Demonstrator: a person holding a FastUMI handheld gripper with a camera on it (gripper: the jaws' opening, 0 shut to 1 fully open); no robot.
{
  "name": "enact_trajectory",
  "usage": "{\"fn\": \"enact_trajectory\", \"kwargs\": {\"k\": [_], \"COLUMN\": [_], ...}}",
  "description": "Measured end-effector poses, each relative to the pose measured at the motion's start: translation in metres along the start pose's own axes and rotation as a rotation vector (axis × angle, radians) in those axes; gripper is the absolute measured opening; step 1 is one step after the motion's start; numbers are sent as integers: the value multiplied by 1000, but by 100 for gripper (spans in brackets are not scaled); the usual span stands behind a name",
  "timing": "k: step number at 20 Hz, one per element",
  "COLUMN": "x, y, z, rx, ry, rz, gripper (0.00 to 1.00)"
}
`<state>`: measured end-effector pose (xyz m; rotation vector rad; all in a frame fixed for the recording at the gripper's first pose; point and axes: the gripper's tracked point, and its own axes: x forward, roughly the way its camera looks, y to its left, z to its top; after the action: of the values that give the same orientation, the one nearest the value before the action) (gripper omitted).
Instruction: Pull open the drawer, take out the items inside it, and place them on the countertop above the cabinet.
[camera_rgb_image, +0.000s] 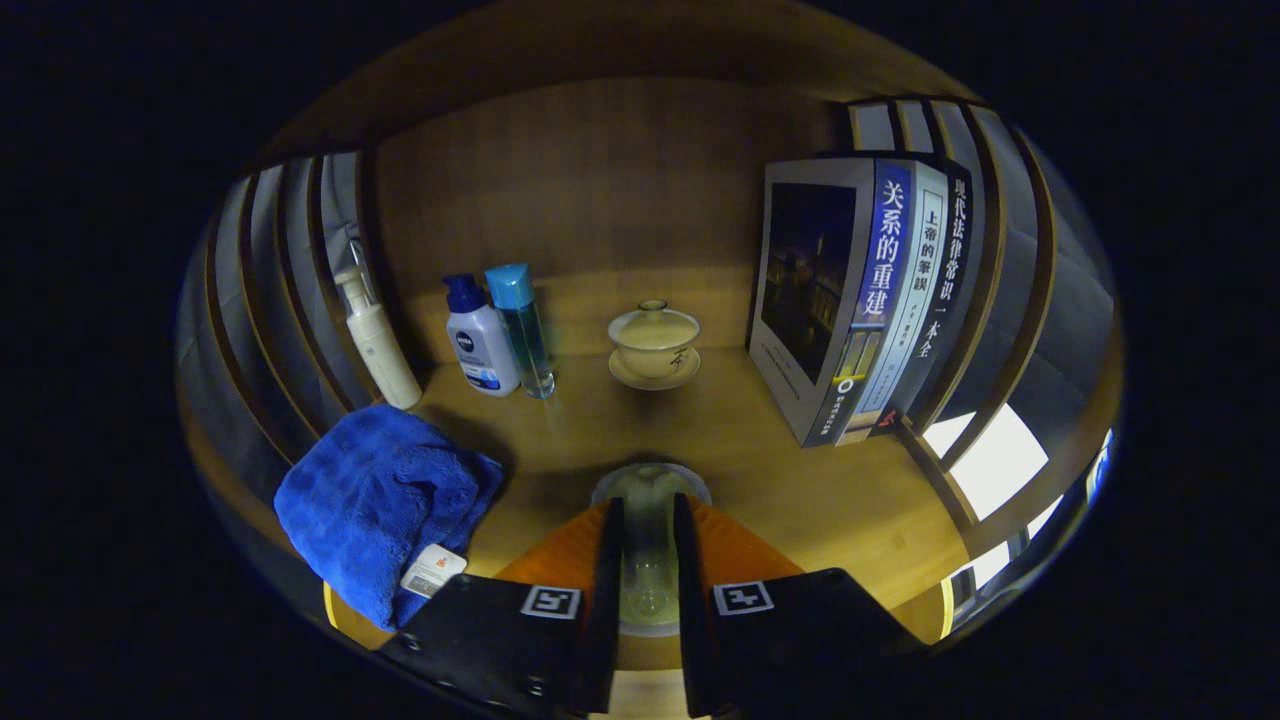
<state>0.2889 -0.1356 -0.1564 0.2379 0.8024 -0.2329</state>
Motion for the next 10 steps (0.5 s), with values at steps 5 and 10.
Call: {"fn": "enact_trajectory", "kwargs": {"k": [5,10], "x": [3,-6], "y": [-1,0], "z": [-1,9], "rx": [-13,-35], "ry": [-19,-75], "rz": [-14,-25], "gripper": [68,100]}}
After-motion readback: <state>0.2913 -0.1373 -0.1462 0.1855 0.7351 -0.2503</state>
